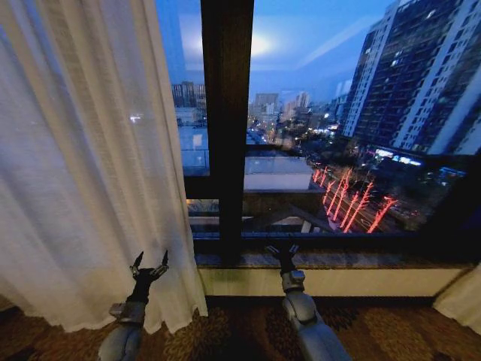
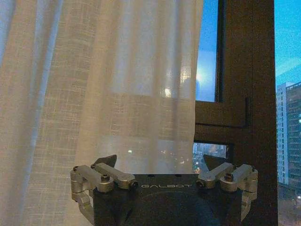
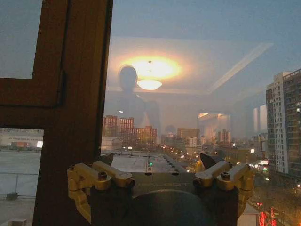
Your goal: Open the curtains by pulling them apart, changing their state from closed to fully open.
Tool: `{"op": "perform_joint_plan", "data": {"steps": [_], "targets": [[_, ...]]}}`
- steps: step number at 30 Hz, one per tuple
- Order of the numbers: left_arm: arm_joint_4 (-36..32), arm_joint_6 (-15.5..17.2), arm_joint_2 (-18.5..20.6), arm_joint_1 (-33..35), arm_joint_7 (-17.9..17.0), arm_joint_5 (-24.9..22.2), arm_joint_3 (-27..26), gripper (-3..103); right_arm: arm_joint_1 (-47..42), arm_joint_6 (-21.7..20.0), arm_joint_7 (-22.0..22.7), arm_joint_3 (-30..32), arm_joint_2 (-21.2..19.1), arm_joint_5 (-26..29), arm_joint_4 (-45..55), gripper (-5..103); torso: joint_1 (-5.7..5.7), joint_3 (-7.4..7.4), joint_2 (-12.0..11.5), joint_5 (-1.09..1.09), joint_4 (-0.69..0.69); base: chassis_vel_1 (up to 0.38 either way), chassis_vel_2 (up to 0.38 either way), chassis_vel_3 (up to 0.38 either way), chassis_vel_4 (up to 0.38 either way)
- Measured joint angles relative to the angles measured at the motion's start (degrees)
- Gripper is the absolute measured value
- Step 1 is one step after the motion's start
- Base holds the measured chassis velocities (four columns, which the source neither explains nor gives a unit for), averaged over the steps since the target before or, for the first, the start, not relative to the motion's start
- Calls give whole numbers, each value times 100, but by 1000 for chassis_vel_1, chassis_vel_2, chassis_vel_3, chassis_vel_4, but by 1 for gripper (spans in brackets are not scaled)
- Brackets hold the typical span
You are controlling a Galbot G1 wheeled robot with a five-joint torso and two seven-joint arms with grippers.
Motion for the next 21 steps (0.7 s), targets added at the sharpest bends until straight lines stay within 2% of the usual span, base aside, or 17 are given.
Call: {"op": "perform_joint_plan", "data": {"steps": [21], "targets": [[0, 0, 0, 0, 0, 0, 0, 100, 0, 0, 0, 0, 0, 0, 0, 100, 2, 1, -1, 0, 0, 0, 0, 0, 0]]}}
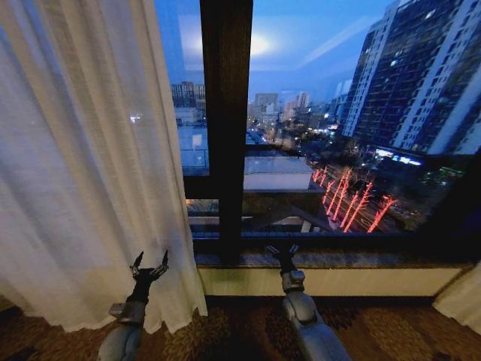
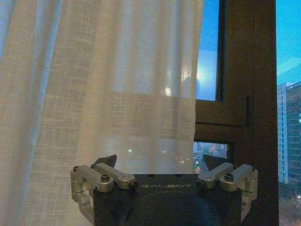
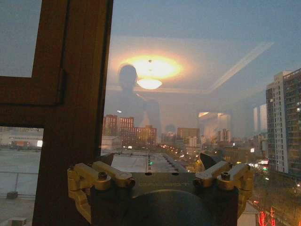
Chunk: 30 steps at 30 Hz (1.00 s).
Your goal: Open the curtains by pulling them apart, changing their state from closed to fully open.
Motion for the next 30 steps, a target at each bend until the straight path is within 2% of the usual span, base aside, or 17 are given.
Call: {"op": "perform_joint_plan", "data": {"steps": [30], "targets": [[0, 0, 0, 0, 0, 0, 0, 100, 0, 0, 0, 0, 0, 0, 0, 100, 1, 0, 0, 0, 0, 0, 0, 0, 0]]}}
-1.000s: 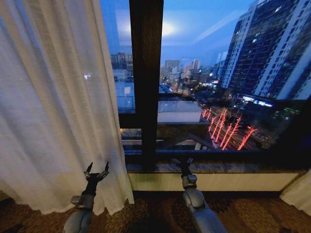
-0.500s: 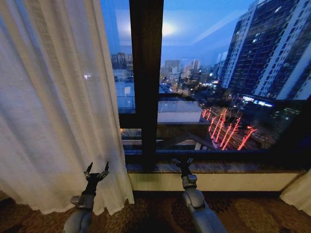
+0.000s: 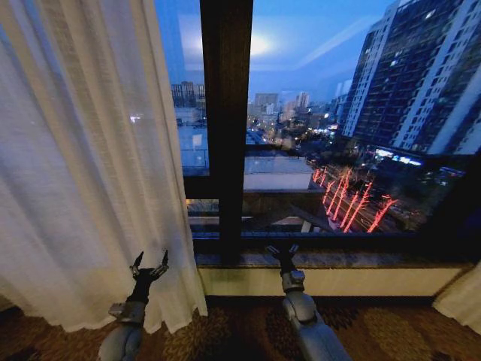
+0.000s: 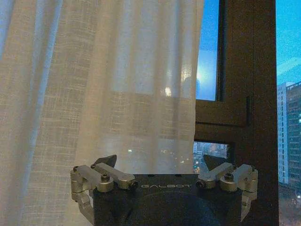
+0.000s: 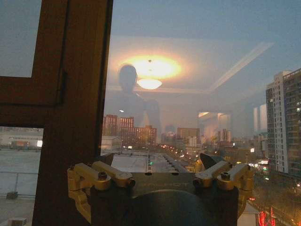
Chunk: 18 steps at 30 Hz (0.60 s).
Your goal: Open the curtains by pulling them apart, changing their state from closed to fully open.
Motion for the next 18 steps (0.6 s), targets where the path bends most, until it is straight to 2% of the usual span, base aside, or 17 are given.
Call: {"op": "perform_joint_plan", "data": {"steps": [18], "targets": [[0, 0, 0, 0, 0, 0, 0, 100, 0, 0, 0, 0, 0, 0, 0, 100, 0, 0, 0, 0, 0, 0, 0, 0, 0]]}}
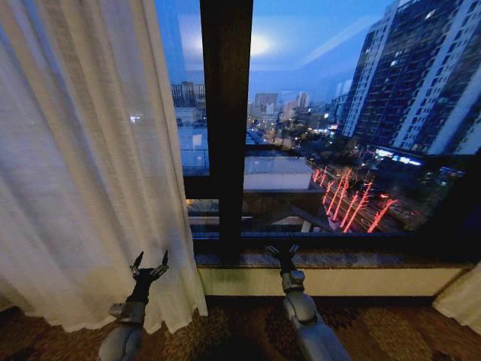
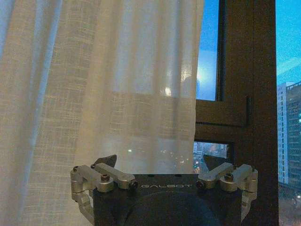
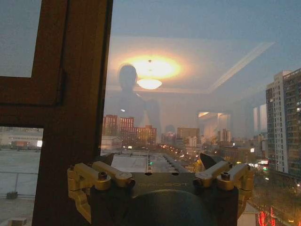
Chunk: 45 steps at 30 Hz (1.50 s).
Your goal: Open the curtains by pulling them apart, changing their state from closed to fully open.
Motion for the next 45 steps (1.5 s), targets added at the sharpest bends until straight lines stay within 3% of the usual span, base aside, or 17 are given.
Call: {"op": "perform_joint_plan", "data": {"steps": [45], "targets": [[0, 3, 0, 0, -1, 0, 1, 100, 0, 0, 0, 0, 0, 0, 0, 100, 0, 0, 0, 0, 0, 0, 0, 0, 0]]}}
